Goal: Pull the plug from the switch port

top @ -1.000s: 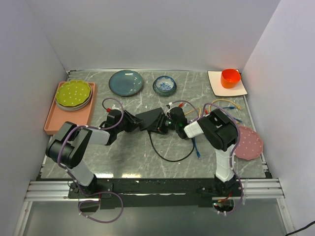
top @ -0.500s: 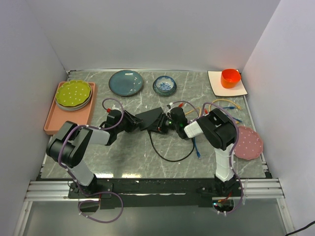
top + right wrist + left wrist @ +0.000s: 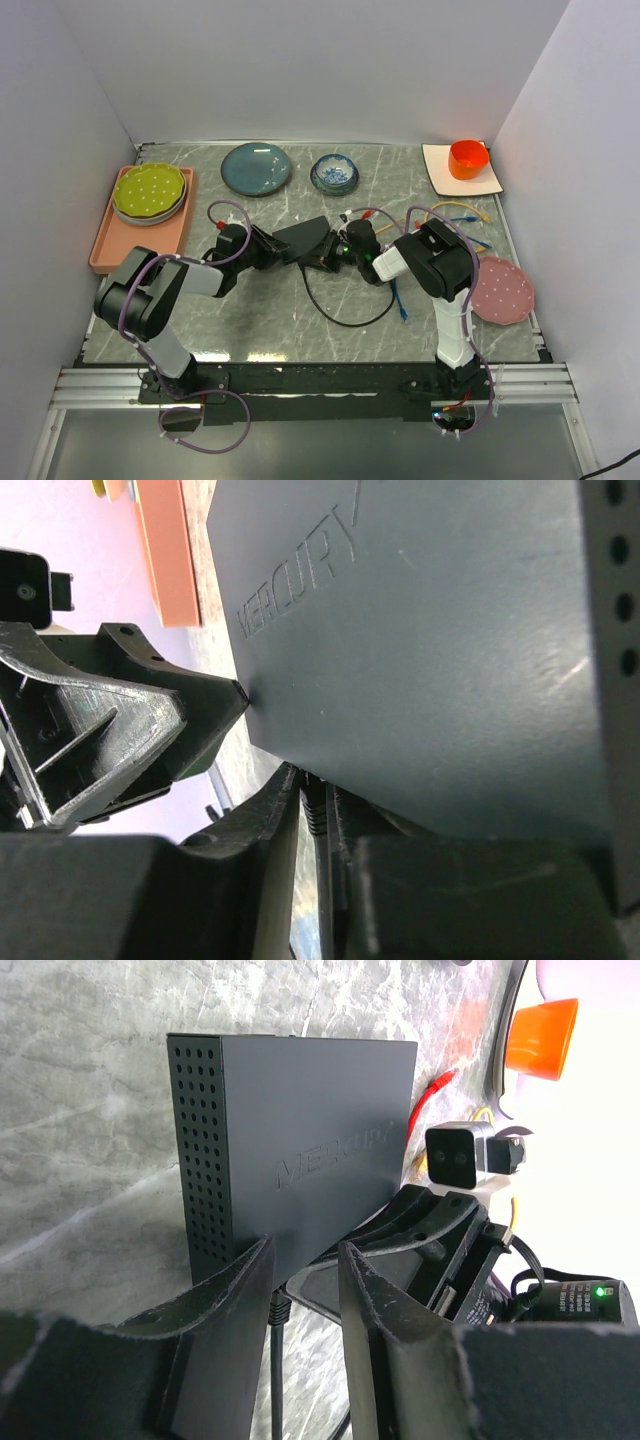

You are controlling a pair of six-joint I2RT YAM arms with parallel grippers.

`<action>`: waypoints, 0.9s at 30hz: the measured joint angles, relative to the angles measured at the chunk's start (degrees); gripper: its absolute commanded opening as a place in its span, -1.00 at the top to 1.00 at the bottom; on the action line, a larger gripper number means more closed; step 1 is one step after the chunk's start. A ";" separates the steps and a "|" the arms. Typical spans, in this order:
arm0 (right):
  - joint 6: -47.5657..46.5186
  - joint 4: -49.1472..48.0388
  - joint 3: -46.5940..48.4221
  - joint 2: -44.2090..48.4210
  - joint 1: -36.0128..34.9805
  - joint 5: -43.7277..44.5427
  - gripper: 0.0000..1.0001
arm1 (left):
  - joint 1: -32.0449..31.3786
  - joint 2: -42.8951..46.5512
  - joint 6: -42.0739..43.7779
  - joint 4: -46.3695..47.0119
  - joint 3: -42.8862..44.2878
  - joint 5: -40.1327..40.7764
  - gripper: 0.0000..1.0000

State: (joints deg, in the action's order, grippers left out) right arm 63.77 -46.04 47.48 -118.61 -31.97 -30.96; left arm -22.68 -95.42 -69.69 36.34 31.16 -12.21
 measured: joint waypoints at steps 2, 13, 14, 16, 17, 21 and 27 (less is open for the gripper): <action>0.09 -0.22 0.00 -0.11 0.00 -0.17 0.77 | 0.00 0.02 0.00 0.02 -0.02 0.00 0.22; -0.68 -0.22 -0.07 -0.11 0.09 -0.17 1.00 | -0.02 0.13 -0.70 2.12 -1.46 -0.87 0.21; -0.74 -0.26 -0.13 -0.11 0.09 -0.15 1.00 | -0.13 0.13 -1.07 2.75 -1.90 -1.14 0.20; -0.81 -0.33 -0.20 -0.11 0.09 -0.15 1.00 | -0.66 0.13 -1.90 3.96 -2.78 -1.68 0.20; -0.83 -0.33 -0.20 -0.11 0.09 -0.15 1.00 | -1.22 0.13 -2.19 4.63 -3.15 -1.88 0.20; -1.03 -0.33 -0.20 -0.11 0.09 -0.15 1.00 | -3.50 0.00 -2.60 4.59 -3.65 -2.14 0.20; -1.88 -0.31 -0.20 -0.11 0.09 -0.17 1.00 | -4.52 -0.46 -2.60 3.02 -3.67 -2.43 0.21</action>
State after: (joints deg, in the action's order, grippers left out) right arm 61.89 -46.35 47.29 -118.72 -31.88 -31.14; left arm -27.20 -95.88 -72.29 39.35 27.49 -14.63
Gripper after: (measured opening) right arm 0.188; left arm 0.398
